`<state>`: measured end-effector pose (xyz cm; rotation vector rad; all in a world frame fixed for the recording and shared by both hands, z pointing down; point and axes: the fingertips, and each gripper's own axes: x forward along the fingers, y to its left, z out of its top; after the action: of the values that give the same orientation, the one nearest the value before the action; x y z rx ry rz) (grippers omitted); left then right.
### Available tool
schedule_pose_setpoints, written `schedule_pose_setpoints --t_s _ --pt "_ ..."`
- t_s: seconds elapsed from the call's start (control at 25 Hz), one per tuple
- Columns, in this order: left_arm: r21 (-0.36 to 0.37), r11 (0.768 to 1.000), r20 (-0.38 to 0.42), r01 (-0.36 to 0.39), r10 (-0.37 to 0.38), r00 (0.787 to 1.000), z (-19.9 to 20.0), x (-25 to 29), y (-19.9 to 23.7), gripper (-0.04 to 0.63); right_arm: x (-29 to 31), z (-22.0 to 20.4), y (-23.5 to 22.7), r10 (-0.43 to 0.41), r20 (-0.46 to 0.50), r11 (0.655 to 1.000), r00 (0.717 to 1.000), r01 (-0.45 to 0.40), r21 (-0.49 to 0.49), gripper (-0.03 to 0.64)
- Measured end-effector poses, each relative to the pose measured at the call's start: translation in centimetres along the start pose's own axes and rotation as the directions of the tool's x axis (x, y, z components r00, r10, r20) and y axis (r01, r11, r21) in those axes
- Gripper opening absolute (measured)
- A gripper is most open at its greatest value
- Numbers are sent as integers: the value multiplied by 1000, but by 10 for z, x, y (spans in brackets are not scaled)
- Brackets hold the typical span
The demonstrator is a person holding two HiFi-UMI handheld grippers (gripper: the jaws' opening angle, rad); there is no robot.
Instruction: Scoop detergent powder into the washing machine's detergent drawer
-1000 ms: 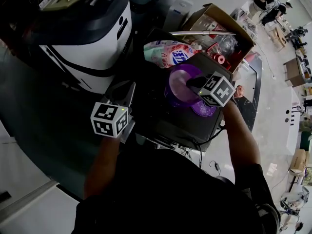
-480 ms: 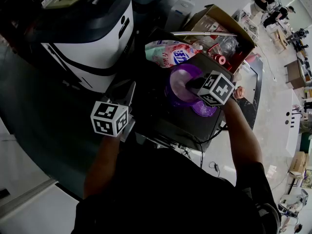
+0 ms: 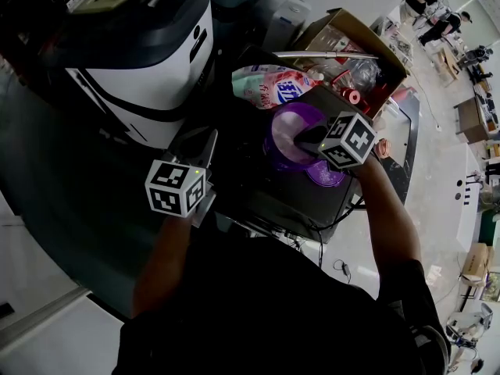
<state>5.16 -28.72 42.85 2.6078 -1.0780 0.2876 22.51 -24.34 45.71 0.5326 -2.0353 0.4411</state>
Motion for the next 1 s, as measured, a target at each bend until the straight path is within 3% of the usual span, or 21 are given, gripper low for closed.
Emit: schedule_pose_setpoints --t_s 0.52,1.0 --pt "-1 1000 -4 9 -9 1000 1 1 -8 8 -17 6 5 114 159 979 981 -138 147 21" --pt "11 1000 -10 -2 2 1000 3 5 -16 8 -39 -1 -10 121 332 939 936 -216 268 21"
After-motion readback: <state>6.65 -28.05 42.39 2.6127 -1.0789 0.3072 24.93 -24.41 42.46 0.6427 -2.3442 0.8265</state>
